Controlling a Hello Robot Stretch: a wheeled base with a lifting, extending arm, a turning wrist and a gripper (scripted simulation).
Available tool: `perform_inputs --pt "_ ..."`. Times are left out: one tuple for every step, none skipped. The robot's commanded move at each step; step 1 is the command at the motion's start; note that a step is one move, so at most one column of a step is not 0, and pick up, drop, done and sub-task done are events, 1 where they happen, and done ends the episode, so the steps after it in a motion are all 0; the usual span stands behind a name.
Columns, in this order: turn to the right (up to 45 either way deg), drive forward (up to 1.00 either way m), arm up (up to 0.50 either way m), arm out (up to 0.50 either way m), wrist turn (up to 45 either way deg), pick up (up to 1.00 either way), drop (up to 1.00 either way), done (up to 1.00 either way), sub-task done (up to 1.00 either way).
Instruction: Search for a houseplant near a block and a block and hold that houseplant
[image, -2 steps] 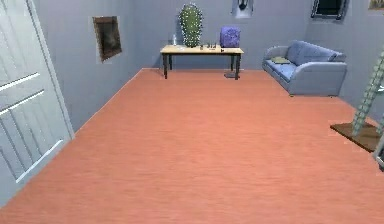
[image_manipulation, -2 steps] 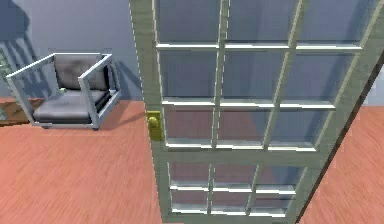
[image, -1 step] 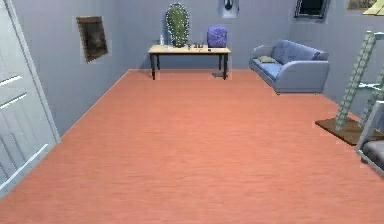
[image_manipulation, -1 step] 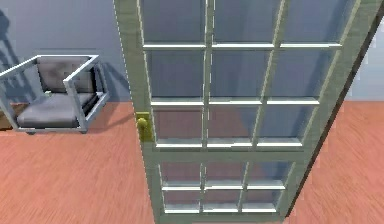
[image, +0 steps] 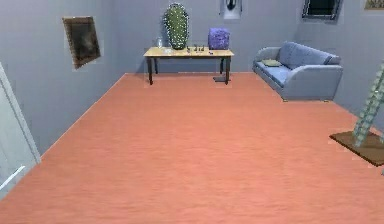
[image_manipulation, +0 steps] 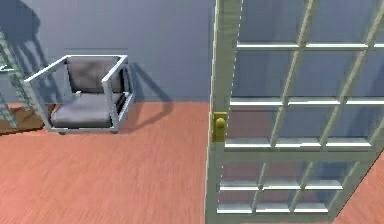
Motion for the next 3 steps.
perform_inputs --pt "12.0 0.0 0.0 0.0 0.0 0.0 0.0 0.0 0.0" --pt "3.0 0.0 0.0 0.0 0.0 0.0 0.0 0.0 0.0" --pt "0.0 1.0 0.0 0.0 0.0 0.0 0.0 0.0 0.0"
